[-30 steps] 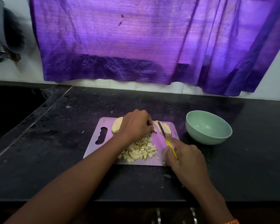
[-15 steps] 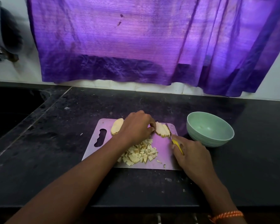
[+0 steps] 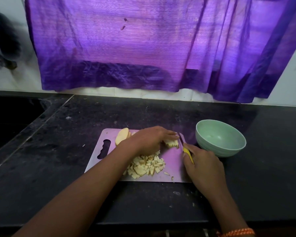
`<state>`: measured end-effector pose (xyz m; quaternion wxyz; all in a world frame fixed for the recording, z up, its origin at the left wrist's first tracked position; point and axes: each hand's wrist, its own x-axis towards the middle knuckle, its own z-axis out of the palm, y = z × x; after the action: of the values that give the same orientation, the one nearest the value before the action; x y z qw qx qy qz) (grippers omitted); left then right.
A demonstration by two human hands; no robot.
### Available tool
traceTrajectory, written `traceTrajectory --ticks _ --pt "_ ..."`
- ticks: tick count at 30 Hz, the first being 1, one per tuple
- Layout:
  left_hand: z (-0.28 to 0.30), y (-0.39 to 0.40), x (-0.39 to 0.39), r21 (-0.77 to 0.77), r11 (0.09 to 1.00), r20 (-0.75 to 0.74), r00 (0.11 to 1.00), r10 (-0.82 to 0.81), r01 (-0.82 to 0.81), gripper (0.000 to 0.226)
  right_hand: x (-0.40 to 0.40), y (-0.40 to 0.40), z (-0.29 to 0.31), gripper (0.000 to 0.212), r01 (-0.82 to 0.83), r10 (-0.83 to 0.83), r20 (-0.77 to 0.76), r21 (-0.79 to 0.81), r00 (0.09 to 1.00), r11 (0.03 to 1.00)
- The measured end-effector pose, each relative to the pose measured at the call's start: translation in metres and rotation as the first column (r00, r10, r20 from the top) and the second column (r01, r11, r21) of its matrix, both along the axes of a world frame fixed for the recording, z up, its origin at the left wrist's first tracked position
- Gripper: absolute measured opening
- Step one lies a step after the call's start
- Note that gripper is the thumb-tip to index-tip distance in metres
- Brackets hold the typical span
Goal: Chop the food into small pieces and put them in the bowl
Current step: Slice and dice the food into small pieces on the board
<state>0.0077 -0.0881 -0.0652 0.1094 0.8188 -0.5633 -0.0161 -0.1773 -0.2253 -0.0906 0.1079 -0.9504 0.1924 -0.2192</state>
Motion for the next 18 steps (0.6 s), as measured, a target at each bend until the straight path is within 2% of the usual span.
traceTrajectory --ticks 3,8,12,18 --pt "0.001 -0.001 0.002 -0.017 1.000 0.047 0.999 0.002 -0.002 0.081 0.000 0.001 0.000 0.035 -0.007 0.007 0.004 0.002 1.000 1.000" --pt "-0.003 -0.004 0.003 -0.061 0.998 0.164 0.986 -0.020 0.031 0.059 -0.001 0.000 -0.002 0.038 -0.008 0.008 0.002 0.008 1.000 1.000" --pt "-0.003 -0.004 -0.001 -0.132 0.991 0.167 0.985 0.039 -0.017 0.042 0.000 -0.003 -0.003 0.041 0.002 -0.003 0.018 0.015 1.000 1.000" --pt "-0.001 -0.001 -0.013 -0.190 0.973 0.163 0.974 0.159 -0.127 0.047 0.001 -0.003 -0.003 0.041 -0.011 0.011 0.017 0.028 1.000 1.000"
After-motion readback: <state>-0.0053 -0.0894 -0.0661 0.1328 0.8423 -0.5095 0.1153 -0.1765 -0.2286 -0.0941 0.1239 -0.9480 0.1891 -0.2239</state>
